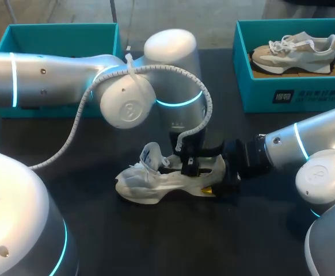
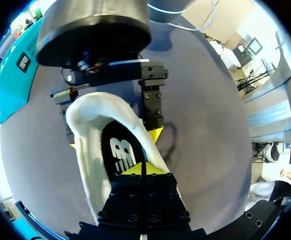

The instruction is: Take the shoe out of the shoebox, open the shoe tongue, remove and reinsert the insole, then place the shoe into the shoebox

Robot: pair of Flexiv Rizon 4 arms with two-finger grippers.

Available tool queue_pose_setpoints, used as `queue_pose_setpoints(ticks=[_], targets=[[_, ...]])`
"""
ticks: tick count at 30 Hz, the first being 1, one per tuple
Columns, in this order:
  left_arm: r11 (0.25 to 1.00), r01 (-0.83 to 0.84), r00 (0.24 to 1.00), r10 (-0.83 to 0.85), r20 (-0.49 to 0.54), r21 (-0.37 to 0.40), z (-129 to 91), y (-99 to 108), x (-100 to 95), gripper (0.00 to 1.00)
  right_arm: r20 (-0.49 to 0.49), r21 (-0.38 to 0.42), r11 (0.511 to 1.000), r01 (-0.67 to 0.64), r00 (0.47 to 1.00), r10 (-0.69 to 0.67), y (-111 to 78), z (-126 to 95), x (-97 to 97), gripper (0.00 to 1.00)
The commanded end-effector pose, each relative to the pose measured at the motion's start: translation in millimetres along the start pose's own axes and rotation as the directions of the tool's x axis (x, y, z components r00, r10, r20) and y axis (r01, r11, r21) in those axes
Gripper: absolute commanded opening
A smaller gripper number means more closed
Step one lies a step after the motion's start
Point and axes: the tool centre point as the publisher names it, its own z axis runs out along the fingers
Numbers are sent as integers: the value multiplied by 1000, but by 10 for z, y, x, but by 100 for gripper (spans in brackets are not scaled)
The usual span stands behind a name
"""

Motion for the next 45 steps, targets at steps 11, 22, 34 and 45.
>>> queue_pose_setpoints(ticks=[11, 22, 34, 45], targets=[[1000, -17, 1000, 18, -25, 5, 120, 35, 51, 28, 2, 3, 1000, -1, 1000, 1, 3, 37, -8, 0], [999, -18, 1000, 17, -23, -28, 261, 74, 30, 38, 2, 3, 1000, -1, 1000, 1, 3, 37, -8, 0], [995, -11, 998, 17, 58, -104, 441, 191, -38, 49, 2, 3, 1000, -1, 1000, 1, 3, 37, -8, 0], [993, -13, 986, 32, 161, -116, 582, 274, -144, 25, 2, 3, 1000, -1, 1000, 1, 3, 37, -8, 0]])
